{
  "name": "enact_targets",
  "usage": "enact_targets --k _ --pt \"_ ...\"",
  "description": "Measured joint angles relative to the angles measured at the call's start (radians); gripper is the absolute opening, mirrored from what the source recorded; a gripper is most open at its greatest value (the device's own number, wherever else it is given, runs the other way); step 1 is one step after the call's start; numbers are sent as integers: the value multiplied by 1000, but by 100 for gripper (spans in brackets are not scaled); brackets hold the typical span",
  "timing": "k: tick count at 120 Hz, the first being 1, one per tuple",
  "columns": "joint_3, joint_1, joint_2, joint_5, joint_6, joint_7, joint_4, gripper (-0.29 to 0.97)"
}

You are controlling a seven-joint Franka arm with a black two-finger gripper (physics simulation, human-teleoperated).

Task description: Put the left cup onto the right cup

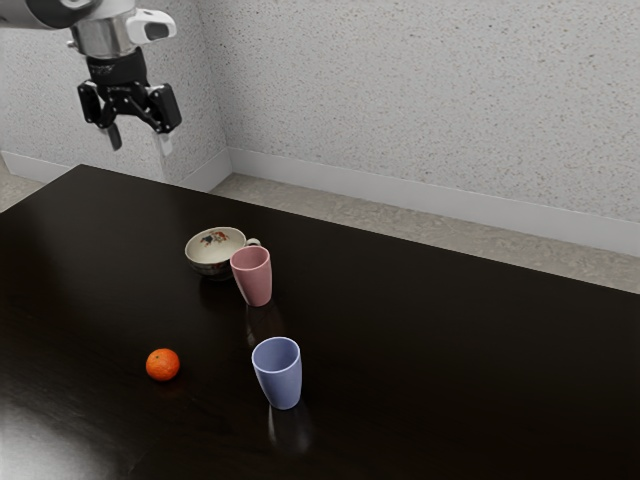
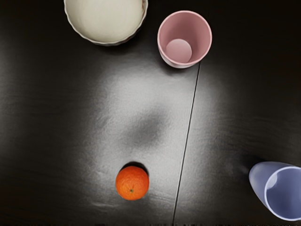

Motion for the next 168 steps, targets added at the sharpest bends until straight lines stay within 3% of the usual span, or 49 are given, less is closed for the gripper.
enact_targets --k 29,98,168 --pt "-15 -4 33 -13 3 11 12 66" --pt "-15 -1 379 -6 126 86 134 67" --pt "-3 -89 458 -5 273 142 93 67"
